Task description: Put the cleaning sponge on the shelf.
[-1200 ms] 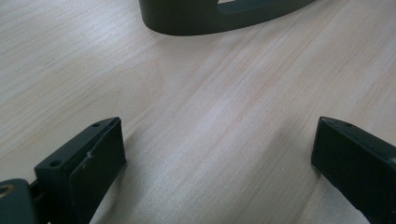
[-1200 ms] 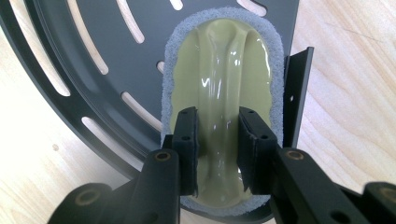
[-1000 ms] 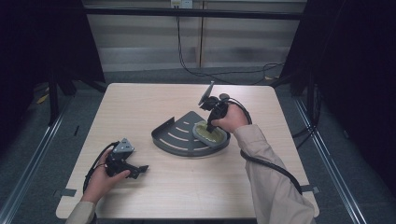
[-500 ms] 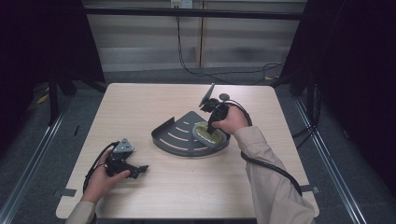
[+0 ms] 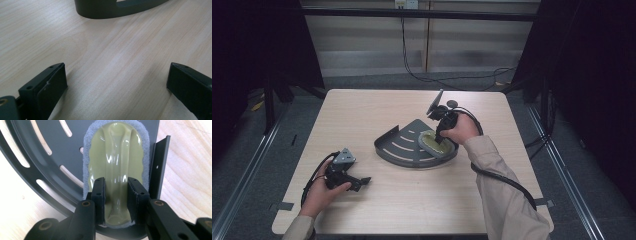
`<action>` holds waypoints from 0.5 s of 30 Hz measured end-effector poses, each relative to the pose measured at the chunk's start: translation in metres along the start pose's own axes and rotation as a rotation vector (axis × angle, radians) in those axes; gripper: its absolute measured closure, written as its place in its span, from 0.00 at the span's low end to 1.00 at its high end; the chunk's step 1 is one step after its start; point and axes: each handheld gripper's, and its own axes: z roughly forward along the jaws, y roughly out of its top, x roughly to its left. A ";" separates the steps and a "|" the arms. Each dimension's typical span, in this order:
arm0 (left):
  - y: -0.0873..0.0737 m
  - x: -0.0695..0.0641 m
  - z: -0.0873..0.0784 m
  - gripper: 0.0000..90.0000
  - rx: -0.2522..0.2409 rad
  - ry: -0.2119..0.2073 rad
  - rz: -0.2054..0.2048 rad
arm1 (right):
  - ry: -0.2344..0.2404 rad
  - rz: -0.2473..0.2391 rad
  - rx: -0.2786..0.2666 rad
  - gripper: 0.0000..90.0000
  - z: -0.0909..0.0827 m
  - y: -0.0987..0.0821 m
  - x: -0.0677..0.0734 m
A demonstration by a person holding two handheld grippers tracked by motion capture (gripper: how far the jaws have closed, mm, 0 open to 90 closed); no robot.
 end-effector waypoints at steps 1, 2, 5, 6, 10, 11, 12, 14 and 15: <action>0.000 0.000 0.000 0.03 0.000 0.000 0.000 | -0.005 -0.007 0.008 0.77 0.000 0.000 0.000; 0.000 0.000 0.000 0.03 0.000 0.000 0.000 | -0.006 -0.007 0.005 0.77 0.001 0.000 0.000; 0.000 0.000 0.000 0.03 0.000 0.000 0.001 | -0.007 -0.004 0.005 0.77 0.002 0.001 0.000; 0.000 0.000 0.000 0.03 0.000 0.000 0.001 | -0.001 -0.005 -0.001 0.77 0.002 0.000 -0.001; 0.000 0.000 0.000 0.03 0.001 0.000 0.001 | 0.004 0.000 -0.003 0.70 0.000 -0.001 -0.001; 0.000 0.000 0.000 0.03 0.001 0.000 0.001 | 0.001 0.012 0.002 0.69 -0.001 -0.001 0.000; 0.000 0.000 0.000 0.03 0.001 0.000 0.001 | 0.001 0.008 -0.002 0.67 -0.002 -0.002 -0.001; 0.000 0.000 0.000 0.03 0.001 0.000 0.000 | 0.000 0.004 -0.011 0.62 -0.003 -0.003 -0.002; 0.000 0.000 0.000 0.03 0.001 0.000 0.000 | -0.004 0.013 -0.014 0.59 -0.004 -0.003 -0.002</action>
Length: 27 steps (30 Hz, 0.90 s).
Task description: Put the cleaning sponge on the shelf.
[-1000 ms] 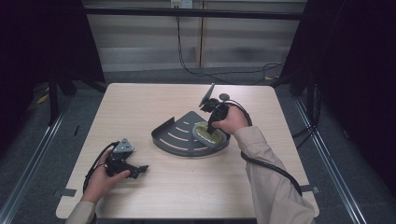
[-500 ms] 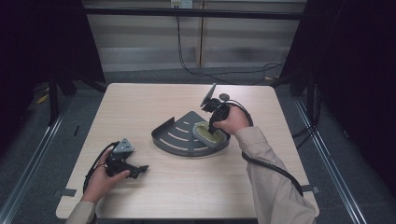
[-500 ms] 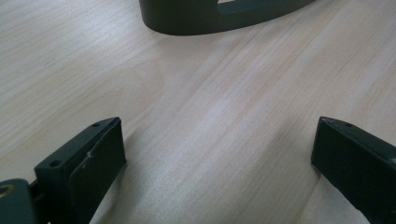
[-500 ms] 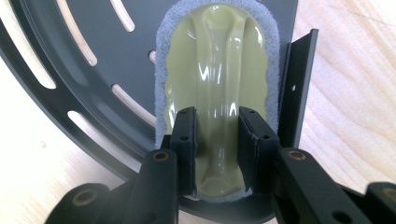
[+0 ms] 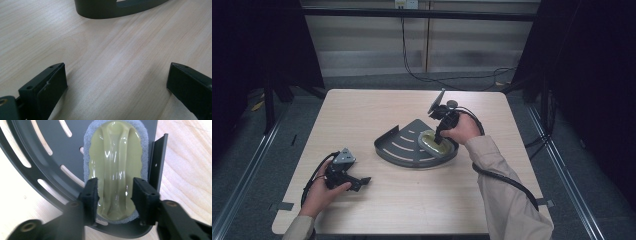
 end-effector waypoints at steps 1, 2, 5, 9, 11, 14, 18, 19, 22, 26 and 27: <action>0.000 0.000 0.000 0.03 0.000 0.000 0.000 | 0.006 0.006 -0.005 0.57 0.000 -0.001 0.000; 0.000 0.000 0.000 0.03 0.000 0.000 0.000 | 0.007 0.017 0.000 0.54 -0.001 -0.001 0.000; 0.000 0.000 0.000 0.03 -0.001 0.000 0.000 | 0.001 0.019 -0.001 0.46 -0.002 -0.004 -0.001; 0.000 0.000 0.000 0.03 -0.001 0.000 0.000 | 0.000 0.026 -0.010 0.40 -0.004 -0.008 0.000; 0.000 0.000 0.000 0.03 -0.001 0.000 0.000 | 0.000 0.026 -0.016 0.38 -0.006 -0.010 0.001; 0.000 0.000 0.000 0.03 -0.001 0.000 0.001 | -0.003 0.019 -0.021 0.35 -0.010 -0.013 0.002; 0.000 0.000 0.000 0.03 -0.001 0.004 0.003 | -0.013 0.008 -0.022 0.34 -0.016 -0.018 0.004; 0.000 0.000 0.000 0.03 -0.001 0.005 0.005 | -0.004 0.010 -0.035 0.33 -0.018 -0.020 0.004; 0.000 0.000 0.000 0.03 -0.001 0.005 0.005 | -0.007 0.010 -0.035 0.32 -0.023 -0.024 0.006; 0.000 0.000 0.000 0.03 -0.002 0.003 0.002 | -0.010 0.000 -0.044 0.31 -0.027 -0.033 0.006; 0.000 0.000 0.000 0.03 -0.002 0.003 0.002 | -0.010 0.006 -0.042 0.30 -0.028 -0.034 0.007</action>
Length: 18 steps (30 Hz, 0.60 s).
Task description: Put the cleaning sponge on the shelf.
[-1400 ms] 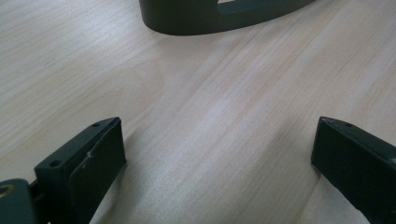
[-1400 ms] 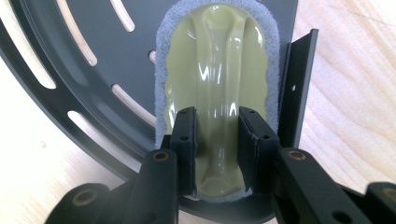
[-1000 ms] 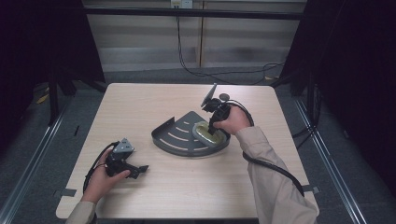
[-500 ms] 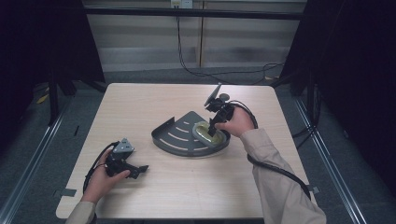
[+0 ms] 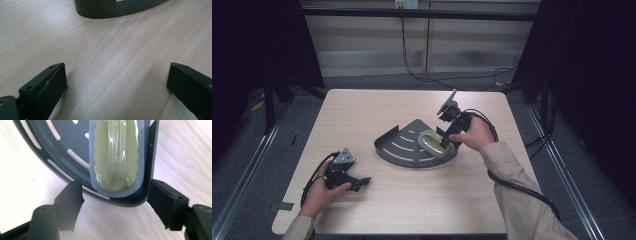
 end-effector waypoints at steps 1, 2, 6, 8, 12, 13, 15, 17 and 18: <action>0.000 0.000 0.000 0.03 0.000 0.000 0.000 | 0.003 -0.010 -0.003 0.30 -0.001 -0.002 0.000; 0.000 0.000 0.000 0.03 0.000 0.000 0.000 | 0.004 -0.008 -0.008 0.30 -0.002 -0.004 0.000; 0.000 0.000 0.000 0.03 -0.001 -0.003 -0.006 | 0.005 -0.020 -0.008 0.28 -0.003 -0.012 0.001; 0.000 0.000 0.000 0.03 -0.001 -0.003 -0.005 | 0.005 -0.023 -0.005 0.27 -0.004 -0.015 0.001; 0.000 0.000 0.000 0.03 -0.001 -0.004 -0.006 | 0.007 -0.030 -0.013 0.26 -0.007 -0.022 0.002; 0.000 0.000 0.000 0.03 0.000 -0.005 -0.008 | 0.009 -0.028 -0.010 0.26 -0.008 -0.024 0.002; 0.000 0.000 0.000 0.03 0.004 -0.005 -0.002 | 0.008 -0.034 -0.013 0.26 -0.010 -0.027 0.003; 0.000 0.000 0.000 0.03 0.004 -0.005 -0.002 | 0.012 -0.034 -0.017 0.26 -0.011 -0.031 0.004; 0.000 0.000 0.000 0.03 0.004 -0.005 -0.001 | 0.009 -0.037 -0.015 0.26 -0.012 -0.033 0.004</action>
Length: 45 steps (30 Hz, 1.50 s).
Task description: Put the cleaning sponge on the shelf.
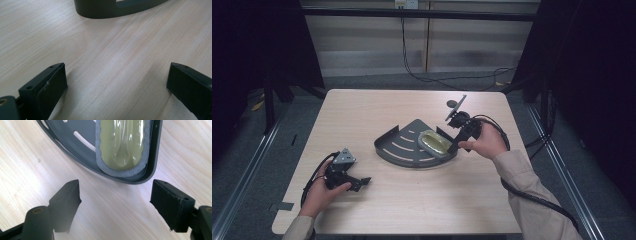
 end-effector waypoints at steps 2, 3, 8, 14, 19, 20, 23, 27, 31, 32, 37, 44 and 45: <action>0.000 0.000 0.000 0.03 0.000 0.000 0.000 | -0.001 -0.006 -0.003 0.26 0.000 -0.003 -0.001; 0.000 0.000 0.000 0.03 0.000 0.000 0.000 | 0.002 -0.006 -0.006 0.26 0.000 -0.005 -0.001; 0.000 0.000 0.000 0.03 0.000 0.000 0.000 | 0.004 -0.003 -0.015 0.26 -0.001 -0.014 -0.001; 0.000 0.000 0.000 0.03 0.000 0.000 0.000 | -0.001 -0.019 -0.012 0.26 -0.002 -0.025 0.001; 0.000 0.000 0.000 0.03 0.000 0.000 0.000 | -0.003 -0.024 0.004 0.26 -0.002 -0.036 0.001; 0.000 0.000 0.000 0.03 0.000 0.000 0.000 | -0.003 -0.029 0.008 0.26 -0.001 -0.038 0.000; 0.000 0.000 0.000 0.03 0.000 0.000 0.000 | -0.012 -0.025 0.009 0.25 -0.002 -0.045 0.000; 0.000 0.000 0.000 0.03 0.000 0.000 0.000 | -0.008 -0.022 0.003 0.25 -0.002 -0.055 0.000; 0.000 0.000 0.000 0.03 0.000 0.000 0.000 | -0.001 -0.013 -0.003 0.25 0.001 -0.065 0.000; 0.000 0.000 0.000 0.03 0.000 0.000 0.000 | -0.002 -0.020 -0.002 0.25 0.001 -0.067 -0.001; 0.000 0.000 0.000 0.03 0.000 0.000 0.000 | 0.012 -0.006 -0.015 0.24 0.006 -0.079 -0.002; 0.000 0.000 0.000 0.03 0.000 0.000 0.000 | 0.019 0.004 -0.032 0.24 0.014 -0.094 -0.004; 0.000 0.000 0.000 0.03 0.001 0.000 0.001 | 0.023 0.008 -0.034 0.24 0.015 -0.095 -0.004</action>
